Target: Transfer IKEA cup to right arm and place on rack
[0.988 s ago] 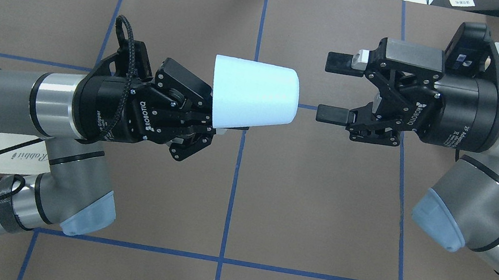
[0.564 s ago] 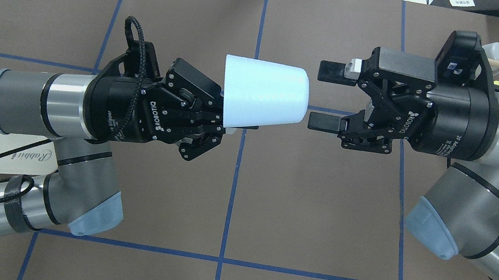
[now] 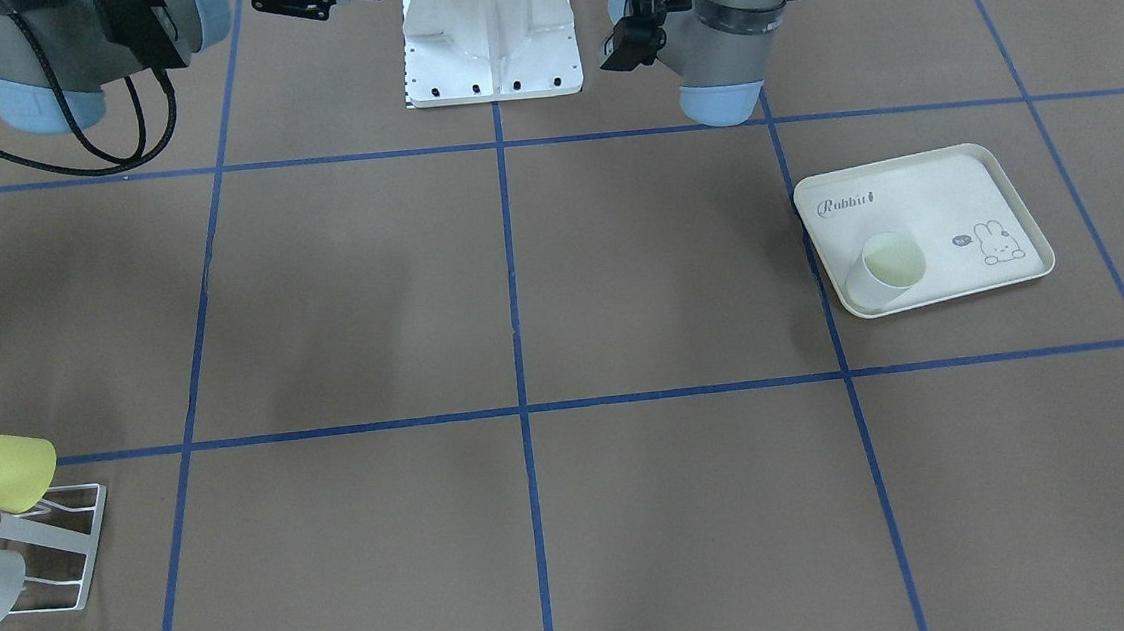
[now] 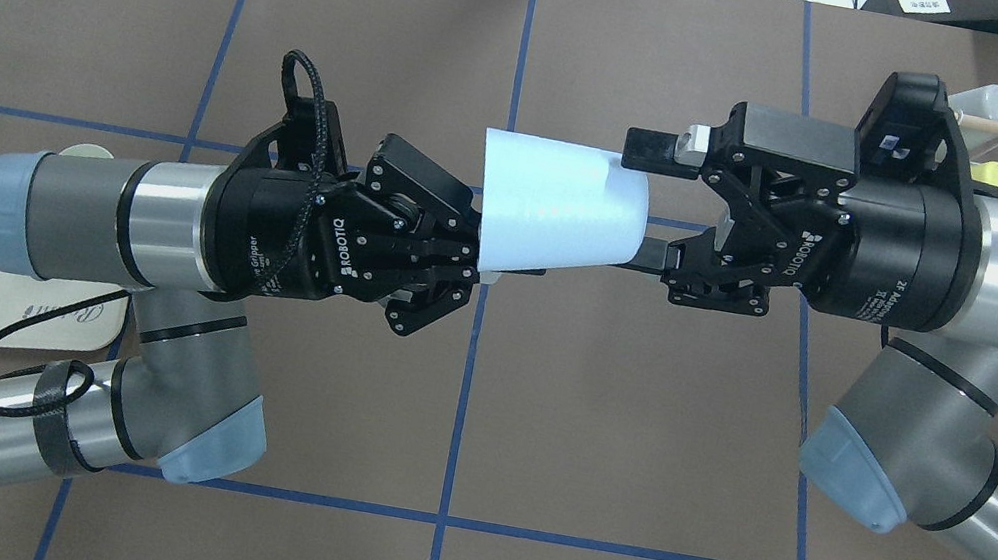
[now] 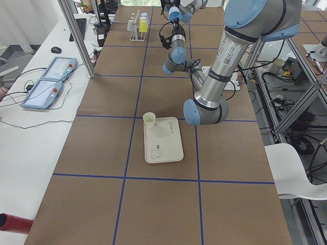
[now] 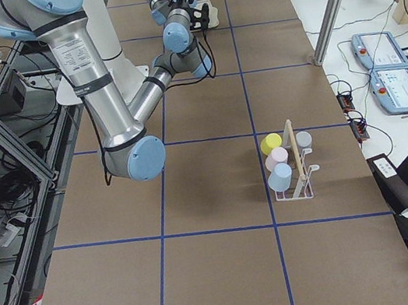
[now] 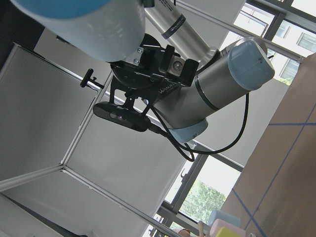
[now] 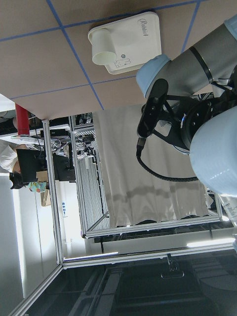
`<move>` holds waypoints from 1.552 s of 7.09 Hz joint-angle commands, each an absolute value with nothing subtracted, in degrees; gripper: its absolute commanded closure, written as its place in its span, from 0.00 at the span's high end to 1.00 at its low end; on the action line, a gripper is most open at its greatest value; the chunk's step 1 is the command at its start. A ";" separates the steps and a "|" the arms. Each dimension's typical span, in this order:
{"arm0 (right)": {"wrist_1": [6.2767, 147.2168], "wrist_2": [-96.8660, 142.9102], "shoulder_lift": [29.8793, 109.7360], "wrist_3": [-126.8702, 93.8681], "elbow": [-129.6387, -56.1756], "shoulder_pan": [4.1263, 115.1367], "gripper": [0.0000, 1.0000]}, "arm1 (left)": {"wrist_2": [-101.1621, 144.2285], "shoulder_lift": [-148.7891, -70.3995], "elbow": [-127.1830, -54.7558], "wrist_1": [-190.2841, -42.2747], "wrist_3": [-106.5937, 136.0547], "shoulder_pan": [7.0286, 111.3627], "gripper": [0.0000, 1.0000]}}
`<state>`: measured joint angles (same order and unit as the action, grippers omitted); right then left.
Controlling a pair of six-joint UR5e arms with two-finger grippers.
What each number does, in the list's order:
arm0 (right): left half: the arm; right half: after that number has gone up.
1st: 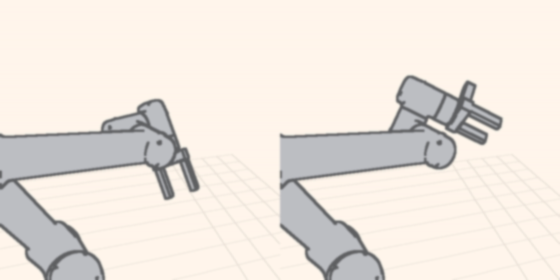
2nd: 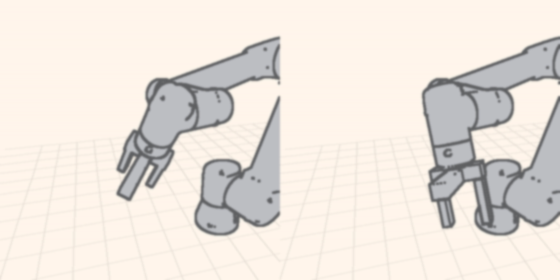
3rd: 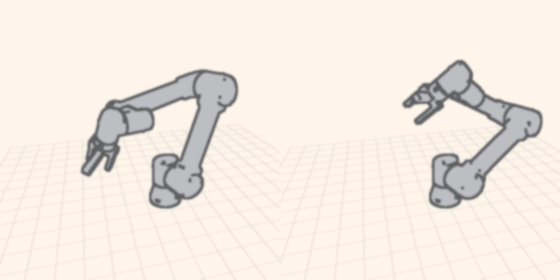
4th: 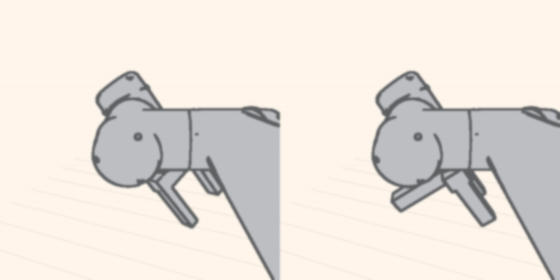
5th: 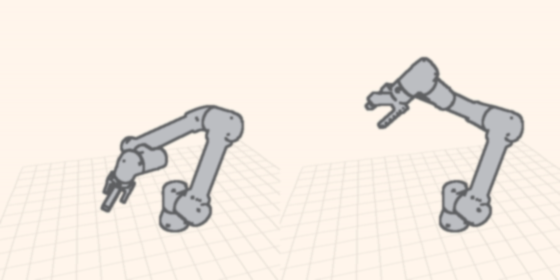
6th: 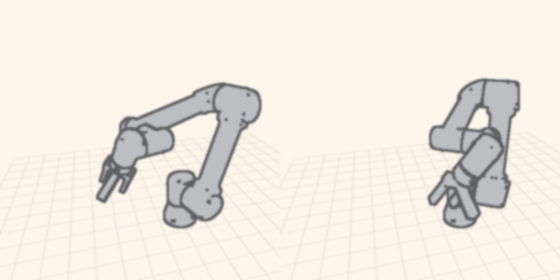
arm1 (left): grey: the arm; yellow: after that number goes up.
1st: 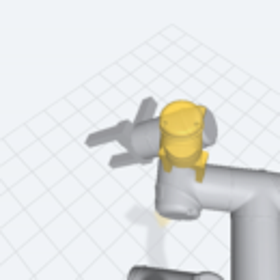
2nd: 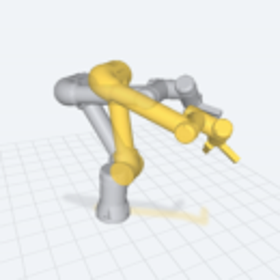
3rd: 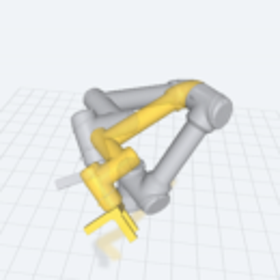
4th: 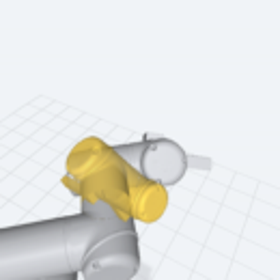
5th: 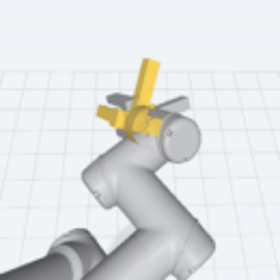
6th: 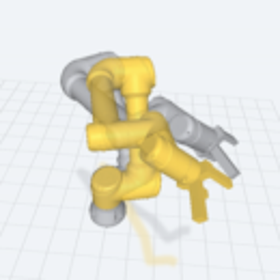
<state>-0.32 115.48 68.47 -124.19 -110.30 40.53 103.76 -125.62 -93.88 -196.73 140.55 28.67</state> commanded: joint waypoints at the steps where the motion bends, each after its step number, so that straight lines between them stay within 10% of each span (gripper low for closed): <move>1: -0.35 115.14 68.47 -124.19 -110.30 39.99 1.00 | 103.54 -126.12 -93.34 -196.70 140.45 28.48 0.00; 8: -1.41 114.43 68.47 -124.28 -110.30 39.20 0.78 | 103.45 -125.86 -93.25 -197.05 140.19 26.99 0.00; 10: -1.49 114.43 68.55 -124.45 -110.22 39.11 0.62 | 103.54 -125.77 -93.25 -197.05 140.10 26.98 0.19; 11: -1.49 114.43 68.55 -124.71 -110.30 39.11 0.49 | 103.45 -125.77 -93.34 -197.05 140.01 26.98 0.51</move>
<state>-1.48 114.43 68.54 -124.46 -110.27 39.14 103.51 -125.79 -93.26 -197.04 140.09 27.01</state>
